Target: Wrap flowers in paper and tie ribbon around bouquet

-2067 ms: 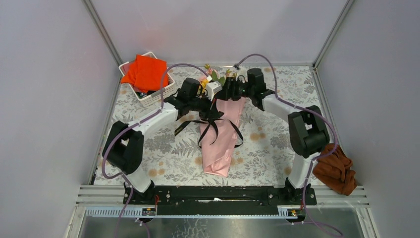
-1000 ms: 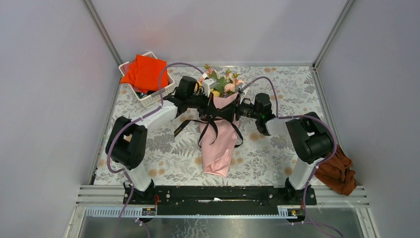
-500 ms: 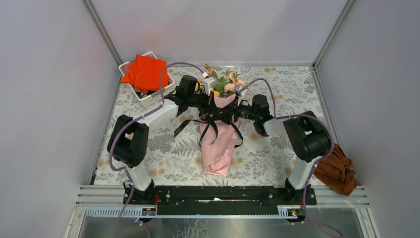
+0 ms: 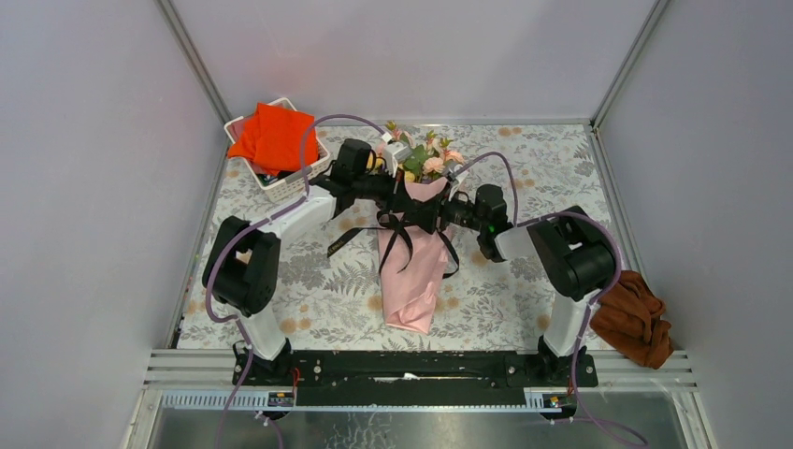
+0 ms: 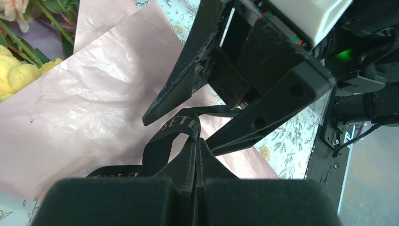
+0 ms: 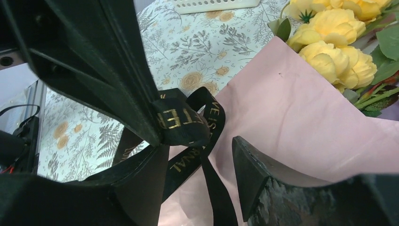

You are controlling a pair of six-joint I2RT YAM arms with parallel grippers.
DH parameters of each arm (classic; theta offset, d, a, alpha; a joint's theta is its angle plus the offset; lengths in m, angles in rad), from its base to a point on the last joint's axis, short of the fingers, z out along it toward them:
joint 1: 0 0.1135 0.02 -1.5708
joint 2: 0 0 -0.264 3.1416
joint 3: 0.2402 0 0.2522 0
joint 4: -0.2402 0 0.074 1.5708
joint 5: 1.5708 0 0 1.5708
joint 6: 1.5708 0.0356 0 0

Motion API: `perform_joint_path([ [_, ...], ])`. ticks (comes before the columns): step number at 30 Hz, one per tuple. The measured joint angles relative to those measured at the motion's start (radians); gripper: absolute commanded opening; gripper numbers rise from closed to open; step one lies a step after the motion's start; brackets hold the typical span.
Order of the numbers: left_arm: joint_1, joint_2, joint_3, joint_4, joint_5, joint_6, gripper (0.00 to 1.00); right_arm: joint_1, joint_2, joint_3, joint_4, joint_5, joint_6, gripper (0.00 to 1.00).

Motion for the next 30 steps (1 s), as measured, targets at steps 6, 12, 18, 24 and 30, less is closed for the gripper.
perform_joint_path([
  [6,0.005,0.000,0.000,0.018,0.014,-0.022,0.00,0.018,0.073,0.023,0.050,0.049,0.062,0.58],
  [12,0.011,0.000,-0.005,0.056,0.028,-0.050,0.00,0.031,0.110,0.041,0.090,0.095,0.123,0.32],
  [18,0.004,0.002,-0.021,0.061,0.053,-0.066,0.09,0.034,0.114,0.059,0.134,0.199,0.178,0.00],
  [24,0.003,0.002,0.014,-0.086,0.003,0.075,0.61,0.034,0.090,0.057,0.056,0.296,0.155,0.00],
  [30,0.063,0.002,0.100,-0.233,-0.125,0.238,0.62,0.033,0.002,0.041,-0.032,0.333,0.090,0.00],
])
